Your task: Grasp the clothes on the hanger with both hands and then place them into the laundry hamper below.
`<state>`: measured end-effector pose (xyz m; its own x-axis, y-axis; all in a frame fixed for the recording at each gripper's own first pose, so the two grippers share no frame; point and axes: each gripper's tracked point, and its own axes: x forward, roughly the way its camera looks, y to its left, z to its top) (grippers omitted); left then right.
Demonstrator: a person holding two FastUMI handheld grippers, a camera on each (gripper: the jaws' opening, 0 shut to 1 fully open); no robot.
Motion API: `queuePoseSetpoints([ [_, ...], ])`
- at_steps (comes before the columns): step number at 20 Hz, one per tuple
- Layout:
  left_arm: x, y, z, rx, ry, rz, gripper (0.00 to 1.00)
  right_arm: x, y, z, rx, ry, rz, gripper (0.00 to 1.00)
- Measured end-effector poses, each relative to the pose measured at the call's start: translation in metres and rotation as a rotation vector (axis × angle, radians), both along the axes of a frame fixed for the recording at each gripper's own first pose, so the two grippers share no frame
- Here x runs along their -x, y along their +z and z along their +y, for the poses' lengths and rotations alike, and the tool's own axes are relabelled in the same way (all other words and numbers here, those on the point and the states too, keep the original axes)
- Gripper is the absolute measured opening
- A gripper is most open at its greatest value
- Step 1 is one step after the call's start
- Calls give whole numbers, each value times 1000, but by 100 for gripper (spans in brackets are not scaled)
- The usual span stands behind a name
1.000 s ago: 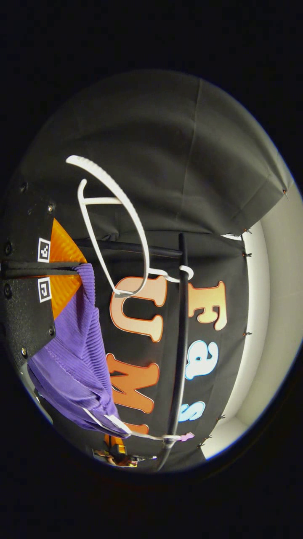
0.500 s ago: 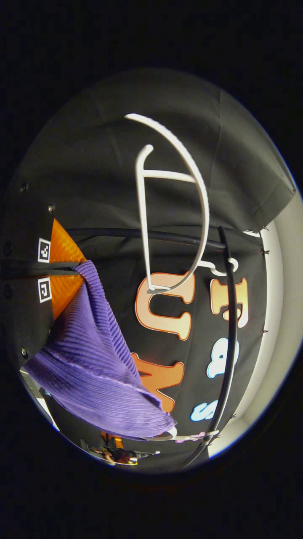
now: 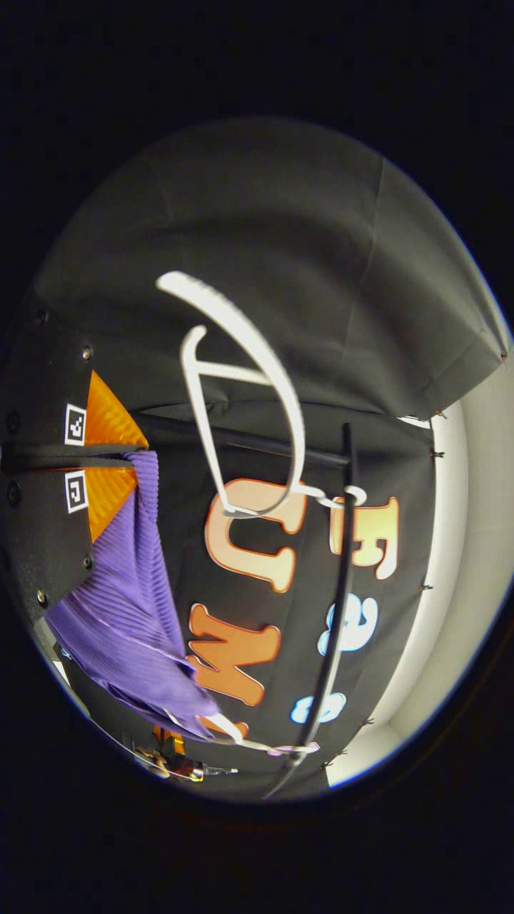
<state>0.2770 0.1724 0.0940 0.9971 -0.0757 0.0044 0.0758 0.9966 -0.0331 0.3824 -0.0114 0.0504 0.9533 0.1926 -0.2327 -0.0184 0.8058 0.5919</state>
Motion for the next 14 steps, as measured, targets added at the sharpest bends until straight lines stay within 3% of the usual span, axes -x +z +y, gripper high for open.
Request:
queuePoseSetpoints([
  [4,11,66,-4,-1,-43,-91,0,-2,60,8,39,36,-113,6],
  [7,26,111,-6,-28,-82,-166,0,6,80,14,23,83,-152,6],
  [12,28,170,-1,-280,-37,-310,0,14,93,34,-12,167,-187,6],
  [14,21,173,-6,-315,-34,-305,0,11,101,30,-10,160,-201,6],
])
